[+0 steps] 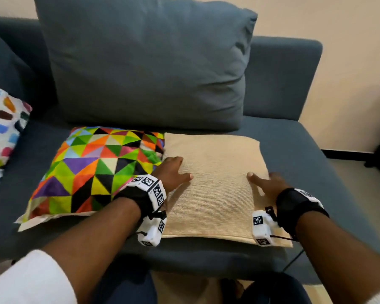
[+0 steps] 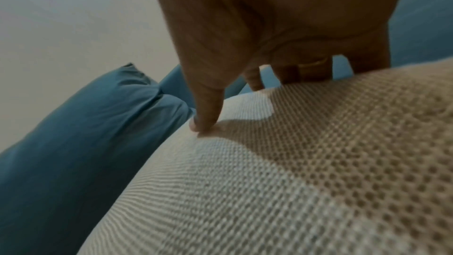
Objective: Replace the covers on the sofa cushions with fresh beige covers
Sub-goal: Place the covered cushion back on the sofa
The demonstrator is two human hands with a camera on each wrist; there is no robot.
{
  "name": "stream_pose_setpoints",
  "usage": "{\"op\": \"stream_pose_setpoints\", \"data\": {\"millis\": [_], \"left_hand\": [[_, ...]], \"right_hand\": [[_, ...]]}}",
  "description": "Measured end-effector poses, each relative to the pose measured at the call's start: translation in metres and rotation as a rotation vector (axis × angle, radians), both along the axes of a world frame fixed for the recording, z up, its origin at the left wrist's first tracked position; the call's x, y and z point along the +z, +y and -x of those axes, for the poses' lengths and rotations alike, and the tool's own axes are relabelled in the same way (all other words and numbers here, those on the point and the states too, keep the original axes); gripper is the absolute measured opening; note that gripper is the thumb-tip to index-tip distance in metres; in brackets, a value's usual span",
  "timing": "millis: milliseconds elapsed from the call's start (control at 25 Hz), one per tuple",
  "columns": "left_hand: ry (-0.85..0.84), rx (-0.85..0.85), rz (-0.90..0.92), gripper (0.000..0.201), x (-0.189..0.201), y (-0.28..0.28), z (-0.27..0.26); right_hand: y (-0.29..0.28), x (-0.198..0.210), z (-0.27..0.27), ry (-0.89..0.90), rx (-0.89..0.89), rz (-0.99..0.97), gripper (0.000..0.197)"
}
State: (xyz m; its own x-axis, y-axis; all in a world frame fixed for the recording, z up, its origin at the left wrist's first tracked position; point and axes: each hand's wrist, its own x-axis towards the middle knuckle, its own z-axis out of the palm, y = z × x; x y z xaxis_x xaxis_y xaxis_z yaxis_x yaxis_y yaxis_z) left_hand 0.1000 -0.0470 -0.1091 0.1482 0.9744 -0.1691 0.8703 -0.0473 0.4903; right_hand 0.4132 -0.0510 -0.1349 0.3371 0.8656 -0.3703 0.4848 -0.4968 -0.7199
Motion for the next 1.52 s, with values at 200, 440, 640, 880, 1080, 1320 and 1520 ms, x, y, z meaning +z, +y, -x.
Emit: {"op": "stream_pose_setpoints", "data": {"millis": [200,440,640,880,1080,1320,1520], "left_hand": [[-0.002,0.094,-0.025,0.043,0.002,0.035,-0.003],[0.066,0.04,0.134,0.09,-0.016,0.078,-0.04],[-0.401,0.113,0.316,0.106,-0.06,0.153,-0.066],[-0.974,0.232,0.337,0.038,0.043,0.19,-0.14],[-1.104,0.239,0.205,0.014,0.146,0.288,-0.232],[-1.149,0.408,0.236,0.028,0.153,0.408,-0.298],[-1.099,0.592,0.204,0.028,0.111,0.445,-0.301]], "right_hand": [[0.014,0.014,-0.022,0.069,-0.033,-0.056,0.052],[0.036,0.029,-0.131,-0.266,0.021,0.039,0.047],[0.083,0.011,-0.143,-0.077,0.06,0.142,0.084],[0.127,0.12,-0.185,0.018,-0.074,-0.131,0.014],[0.212,0.237,-0.258,-0.158,-0.202,-0.463,0.021],[0.347,0.269,-0.328,-0.302,-0.152,-0.577,0.027],[0.419,0.205,-0.334,-0.257,-0.03,-0.483,0.037]]}}
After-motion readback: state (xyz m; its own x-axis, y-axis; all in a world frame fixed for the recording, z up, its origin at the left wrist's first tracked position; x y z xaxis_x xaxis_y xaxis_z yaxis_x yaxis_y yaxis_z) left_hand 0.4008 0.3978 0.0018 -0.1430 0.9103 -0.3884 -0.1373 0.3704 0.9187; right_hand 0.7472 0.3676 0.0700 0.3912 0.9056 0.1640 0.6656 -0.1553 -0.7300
